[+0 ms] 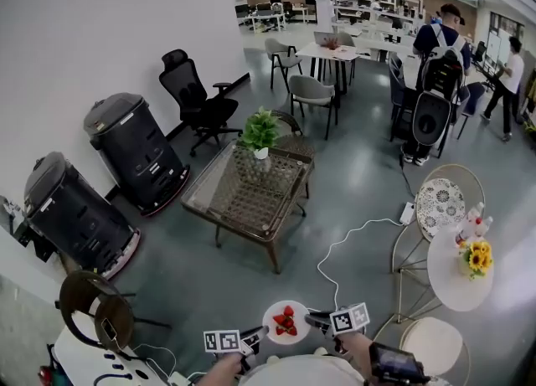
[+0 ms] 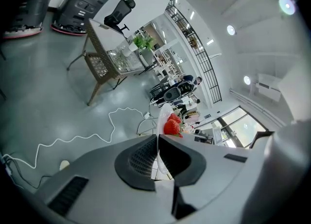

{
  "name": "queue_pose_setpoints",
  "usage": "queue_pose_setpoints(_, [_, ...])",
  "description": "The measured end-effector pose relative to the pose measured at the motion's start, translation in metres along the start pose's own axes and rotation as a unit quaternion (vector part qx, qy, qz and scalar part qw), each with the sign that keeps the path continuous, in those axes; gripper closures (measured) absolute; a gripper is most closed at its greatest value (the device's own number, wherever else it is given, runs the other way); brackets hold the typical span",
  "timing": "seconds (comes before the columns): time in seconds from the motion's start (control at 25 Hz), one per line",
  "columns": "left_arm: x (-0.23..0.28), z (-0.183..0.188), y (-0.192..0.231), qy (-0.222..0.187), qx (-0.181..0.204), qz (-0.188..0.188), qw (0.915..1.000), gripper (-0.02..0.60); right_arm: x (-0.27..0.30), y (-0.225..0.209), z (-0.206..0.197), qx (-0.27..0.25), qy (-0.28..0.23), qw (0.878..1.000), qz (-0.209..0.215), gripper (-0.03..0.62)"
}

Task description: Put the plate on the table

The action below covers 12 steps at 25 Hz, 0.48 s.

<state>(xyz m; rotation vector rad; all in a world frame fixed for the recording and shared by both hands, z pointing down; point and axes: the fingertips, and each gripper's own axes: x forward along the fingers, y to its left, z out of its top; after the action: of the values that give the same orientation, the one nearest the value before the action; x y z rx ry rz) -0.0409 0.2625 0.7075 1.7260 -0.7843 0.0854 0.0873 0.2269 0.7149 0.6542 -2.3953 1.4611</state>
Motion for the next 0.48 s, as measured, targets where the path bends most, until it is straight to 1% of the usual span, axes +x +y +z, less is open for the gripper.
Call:
queue_pose_setpoints(0.12, [0.006,0.002,-0.003,-0.002,-0.003,0.004,1.0,0.561,-0.002,-0.005,0.005,-0.002,0.002,1.0,0.004,0.565])
queue_pose_setpoints(0.24, [0.011,-0.007,0.0,0.001,-0.01,0.01,0.9999,0.561,-0.005,-0.011,0.0,0.0,0.008,1.0,0.006,0.565])
queue_pose_setpoints(0.36, [0.022,-0.011,-0.003,-0.004,0.003,-0.01,0.9999,0.561,-0.011,-0.016,-0.005,0.003,0.011,1.0,0.008,0.565])
queue_pose_setpoints(0.48, [0.032,-0.017,-0.004,-0.002,-0.007,-0.011,0.9999,0.561,-0.019,-0.024,-0.006,0.005,0.011,1.0,0.01,0.565])
